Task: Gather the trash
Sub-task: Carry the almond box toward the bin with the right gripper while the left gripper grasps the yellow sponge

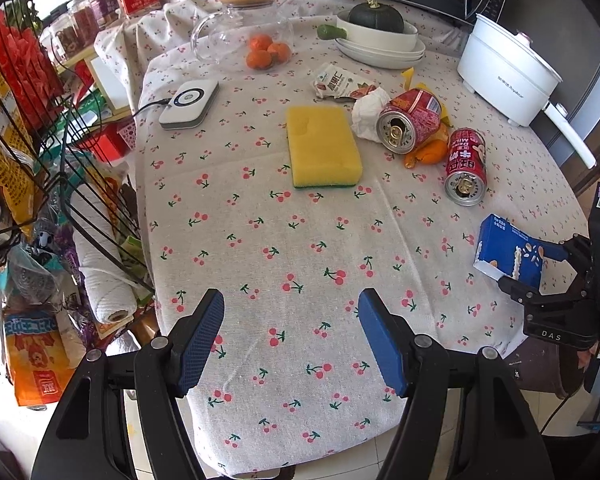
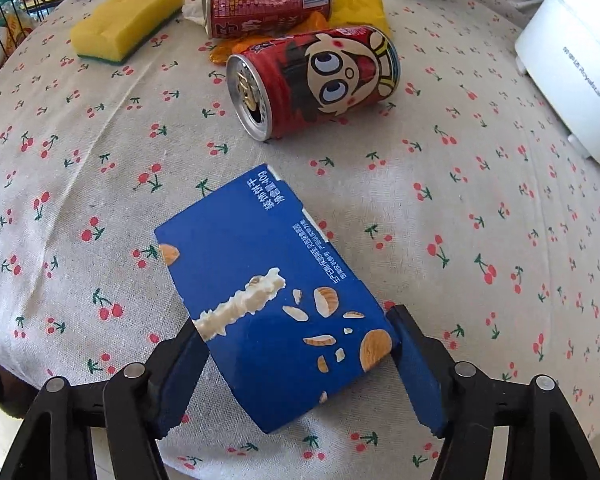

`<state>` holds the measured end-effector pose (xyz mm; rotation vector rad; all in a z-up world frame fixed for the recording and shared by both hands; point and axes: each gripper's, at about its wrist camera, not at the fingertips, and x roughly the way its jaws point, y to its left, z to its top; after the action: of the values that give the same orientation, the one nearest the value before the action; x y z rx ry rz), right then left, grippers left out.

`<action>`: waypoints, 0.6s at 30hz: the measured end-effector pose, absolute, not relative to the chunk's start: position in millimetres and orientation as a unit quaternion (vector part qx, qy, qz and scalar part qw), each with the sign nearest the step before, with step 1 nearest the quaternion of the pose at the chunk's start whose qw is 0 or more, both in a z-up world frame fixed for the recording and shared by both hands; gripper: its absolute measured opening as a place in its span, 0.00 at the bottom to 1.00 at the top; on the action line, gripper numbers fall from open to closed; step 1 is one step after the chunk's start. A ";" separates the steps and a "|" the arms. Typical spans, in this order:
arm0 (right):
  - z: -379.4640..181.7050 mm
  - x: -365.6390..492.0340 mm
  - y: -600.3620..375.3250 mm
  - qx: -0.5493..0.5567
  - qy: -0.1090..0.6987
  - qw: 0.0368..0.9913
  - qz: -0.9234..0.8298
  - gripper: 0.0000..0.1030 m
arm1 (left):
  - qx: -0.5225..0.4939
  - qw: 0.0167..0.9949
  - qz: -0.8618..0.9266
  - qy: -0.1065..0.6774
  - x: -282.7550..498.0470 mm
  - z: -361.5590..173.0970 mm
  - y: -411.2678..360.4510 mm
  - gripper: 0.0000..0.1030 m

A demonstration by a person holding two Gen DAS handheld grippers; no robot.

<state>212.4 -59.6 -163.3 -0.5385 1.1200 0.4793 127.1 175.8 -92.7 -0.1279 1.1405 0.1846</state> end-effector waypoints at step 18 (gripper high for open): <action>-116.7 216.0 -124.2 -0.118 0.540 0.817 0.162 0.67 | -0.119 0.846 0.098 0.511 224.0 -133.6 180.0 0.70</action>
<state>216.0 -124.2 -116.7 -0.2526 1.1509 0.3454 224.0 180.0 -133.6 -0.2515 1.0779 0.2078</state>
